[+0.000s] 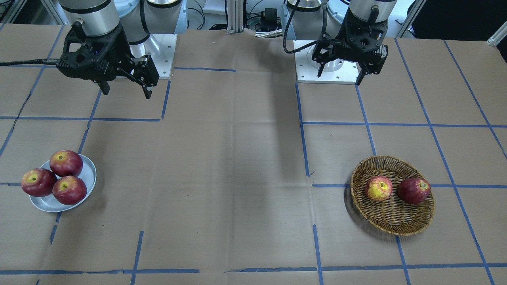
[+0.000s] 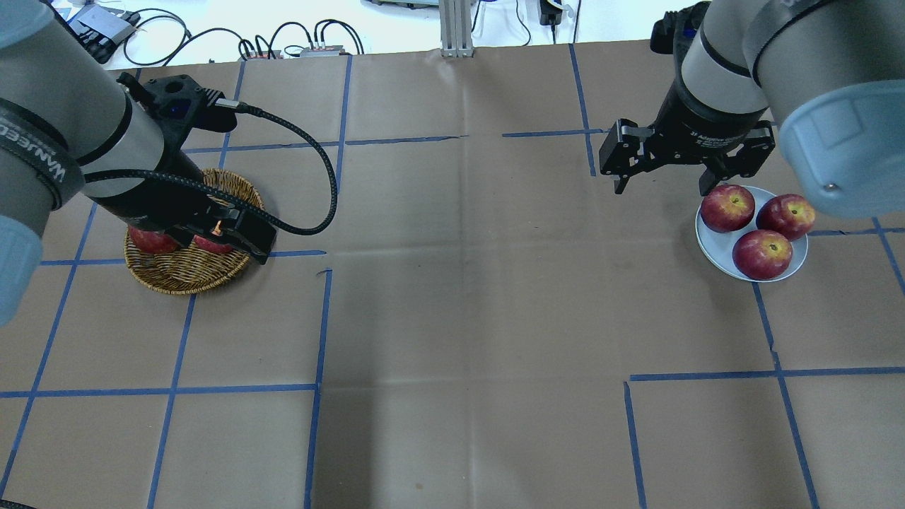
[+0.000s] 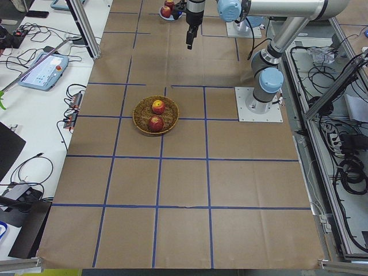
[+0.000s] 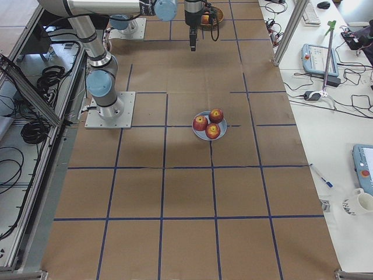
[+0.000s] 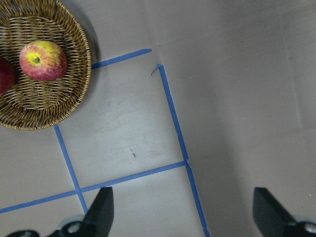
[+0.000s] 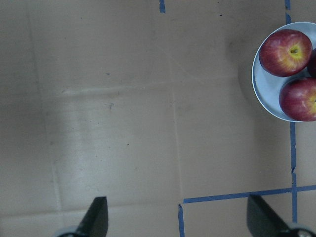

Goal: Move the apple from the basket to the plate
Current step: 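Lower the left gripper over the yellow-red apple in the wicker basket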

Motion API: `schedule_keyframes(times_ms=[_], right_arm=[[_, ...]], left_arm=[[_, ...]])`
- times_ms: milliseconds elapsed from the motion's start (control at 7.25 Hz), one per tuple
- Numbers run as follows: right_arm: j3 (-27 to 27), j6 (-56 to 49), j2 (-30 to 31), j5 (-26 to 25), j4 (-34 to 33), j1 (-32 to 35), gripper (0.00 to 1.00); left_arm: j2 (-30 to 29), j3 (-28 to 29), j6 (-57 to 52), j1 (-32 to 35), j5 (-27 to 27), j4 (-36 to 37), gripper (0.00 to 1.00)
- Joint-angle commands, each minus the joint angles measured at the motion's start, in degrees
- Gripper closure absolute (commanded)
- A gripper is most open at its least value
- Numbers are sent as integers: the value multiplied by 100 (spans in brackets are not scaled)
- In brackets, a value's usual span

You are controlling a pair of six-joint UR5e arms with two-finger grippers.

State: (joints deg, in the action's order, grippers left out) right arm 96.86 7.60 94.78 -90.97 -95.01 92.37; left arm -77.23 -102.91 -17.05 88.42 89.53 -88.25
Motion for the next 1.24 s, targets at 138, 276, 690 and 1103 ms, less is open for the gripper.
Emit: schedule_keyframes(times_ms=[138,276,690,1103], right_arm=[[0,-4,6,0,0,0,0],[0,-4,6,0,0,0,0],[0,-4,6,0,0,0,0],[0,-4,6,0,0,0,0]], left_arm=[[58,-1,26,0,3,10,1],[111,17,18,0,12,18,1],[120,-9,26,0,12,10,1],[-2,-18,26,0,-23,88,1]])
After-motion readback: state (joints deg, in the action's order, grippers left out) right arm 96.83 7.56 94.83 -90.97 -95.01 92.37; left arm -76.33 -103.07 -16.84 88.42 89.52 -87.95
